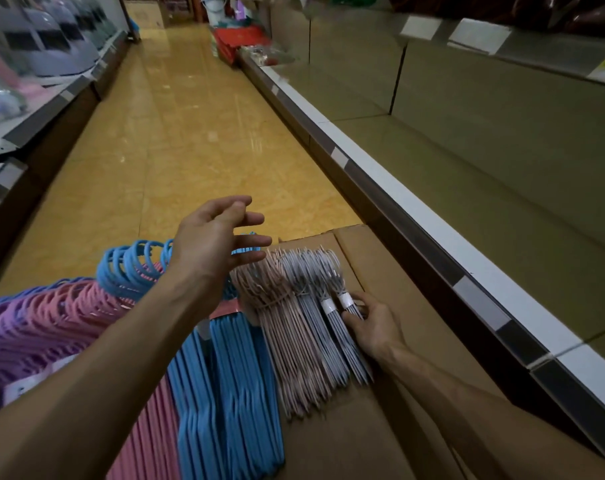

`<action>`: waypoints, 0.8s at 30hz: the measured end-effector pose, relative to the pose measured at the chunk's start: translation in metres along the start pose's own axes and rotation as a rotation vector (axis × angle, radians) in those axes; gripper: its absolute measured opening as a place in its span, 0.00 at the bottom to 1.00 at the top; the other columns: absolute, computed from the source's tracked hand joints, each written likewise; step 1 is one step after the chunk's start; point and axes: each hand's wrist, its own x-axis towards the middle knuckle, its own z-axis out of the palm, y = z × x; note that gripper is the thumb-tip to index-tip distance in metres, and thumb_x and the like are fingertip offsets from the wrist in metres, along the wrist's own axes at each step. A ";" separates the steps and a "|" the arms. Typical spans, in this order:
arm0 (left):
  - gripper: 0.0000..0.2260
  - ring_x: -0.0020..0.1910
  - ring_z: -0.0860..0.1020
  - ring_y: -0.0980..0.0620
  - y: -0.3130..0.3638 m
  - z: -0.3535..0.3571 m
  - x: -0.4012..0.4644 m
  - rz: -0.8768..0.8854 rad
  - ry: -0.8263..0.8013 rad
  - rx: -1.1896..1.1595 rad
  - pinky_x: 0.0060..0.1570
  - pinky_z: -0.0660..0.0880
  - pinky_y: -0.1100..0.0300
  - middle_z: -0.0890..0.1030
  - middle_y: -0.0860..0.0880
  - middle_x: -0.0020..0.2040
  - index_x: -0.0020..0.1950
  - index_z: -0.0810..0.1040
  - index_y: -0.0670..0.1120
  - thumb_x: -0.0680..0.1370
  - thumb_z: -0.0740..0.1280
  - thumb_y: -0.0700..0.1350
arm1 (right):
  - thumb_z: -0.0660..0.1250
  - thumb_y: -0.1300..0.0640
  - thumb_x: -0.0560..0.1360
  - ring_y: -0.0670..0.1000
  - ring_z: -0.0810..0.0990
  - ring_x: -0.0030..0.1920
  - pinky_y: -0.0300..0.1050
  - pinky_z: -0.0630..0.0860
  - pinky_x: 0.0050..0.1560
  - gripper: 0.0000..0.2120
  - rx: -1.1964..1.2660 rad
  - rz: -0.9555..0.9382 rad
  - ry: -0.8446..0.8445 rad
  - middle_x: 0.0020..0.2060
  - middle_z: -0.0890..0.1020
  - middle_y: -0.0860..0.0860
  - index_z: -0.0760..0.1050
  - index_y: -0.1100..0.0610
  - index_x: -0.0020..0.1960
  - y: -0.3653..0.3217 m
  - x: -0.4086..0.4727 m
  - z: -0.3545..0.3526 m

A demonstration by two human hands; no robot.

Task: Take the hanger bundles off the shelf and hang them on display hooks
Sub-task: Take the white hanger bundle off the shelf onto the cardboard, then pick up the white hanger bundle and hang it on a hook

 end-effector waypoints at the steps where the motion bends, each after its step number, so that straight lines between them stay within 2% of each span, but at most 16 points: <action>1: 0.09 0.36 0.83 0.49 0.000 -0.004 0.000 0.001 0.002 0.008 0.36 0.80 0.55 0.81 0.47 0.44 0.59 0.79 0.45 0.84 0.60 0.42 | 0.68 0.59 0.79 0.50 0.81 0.51 0.38 0.76 0.45 0.20 -0.015 -0.004 -0.007 0.54 0.83 0.51 0.74 0.50 0.69 -0.001 0.000 -0.001; 5: 0.09 0.38 0.84 0.48 0.002 -0.018 -0.001 0.005 0.001 0.045 0.38 0.81 0.54 0.82 0.47 0.45 0.59 0.79 0.46 0.83 0.61 0.42 | 0.65 0.55 0.80 0.53 0.82 0.55 0.52 0.81 0.57 0.19 -0.078 -0.010 -0.060 0.59 0.82 0.52 0.72 0.49 0.71 -0.005 -0.001 -0.006; 10: 0.08 0.38 0.83 0.46 0.011 -0.041 -0.003 0.030 -0.005 0.085 0.37 0.81 0.54 0.82 0.46 0.44 0.58 0.79 0.45 0.83 0.62 0.41 | 0.65 0.52 0.80 0.53 0.79 0.58 0.55 0.79 0.60 0.21 -0.202 -0.053 -0.033 0.62 0.76 0.52 0.67 0.53 0.71 -0.004 -0.010 -0.015; 12: 0.08 0.37 0.82 0.46 0.015 -0.053 -0.006 0.034 0.022 0.093 0.36 0.80 0.55 0.82 0.46 0.43 0.58 0.79 0.44 0.83 0.62 0.41 | 0.65 0.50 0.80 0.51 0.77 0.56 0.56 0.78 0.58 0.15 -0.276 -0.116 0.010 0.59 0.75 0.50 0.69 0.52 0.65 -0.004 -0.017 -0.022; 14: 0.08 0.36 0.82 0.45 0.020 -0.063 -0.009 0.039 0.050 0.102 0.36 0.79 0.54 0.81 0.46 0.43 0.58 0.79 0.44 0.83 0.62 0.41 | 0.63 0.49 0.80 0.49 0.77 0.48 0.55 0.79 0.53 0.07 -0.341 -0.197 0.036 0.50 0.77 0.49 0.71 0.50 0.54 -0.009 -0.026 -0.027; 16: 0.07 0.36 0.82 0.46 0.028 -0.072 -0.014 0.049 0.061 0.105 0.35 0.79 0.55 0.81 0.46 0.43 0.56 0.79 0.44 0.83 0.62 0.40 | 0.63 0.48 0.80 0.47 0.76 0.41 0.54 0.79 0.47 0.05 -0.365 -0.277 0.031 0.42 0.77 0.48 0.69 0.48 0.47 -0.015 -0.034 -0.028; 20: 0.07 0.31 0.81 0.48 0.039 -0.094 -0.029 0.062 0.069 0.062 0.30 0.77 0.58 0.81 0.45 0.41 0.56 0.78 0.44 0.83 0.61 0.40 | 0.61 0.46 0.81 0.44 0.77 0.38 0.48 0.79 0.44 0.07 -0.440 -0.392 -0.056 0.38 0.77 0.46 0.68 0.46 0.46 -0.035 -0.050 -0.022; 24: 0.06 0.32 0.81 0.47 0.037 -0.124 -0.045 0.054 0.110 0.065 0.28 0.77 0.59 0.82 0.44 0.43 0.55 0.79 0.43 0.83 0.62 0.40 | 0.60 0.43 0.80 0.45 0.77 0.40 0.49 0.79 0.46 0.08 -0.476 -0.435 -0.115 0.38 0.78 0.47 0.68 0.45 0.45 -0.051 -0.055 -0.010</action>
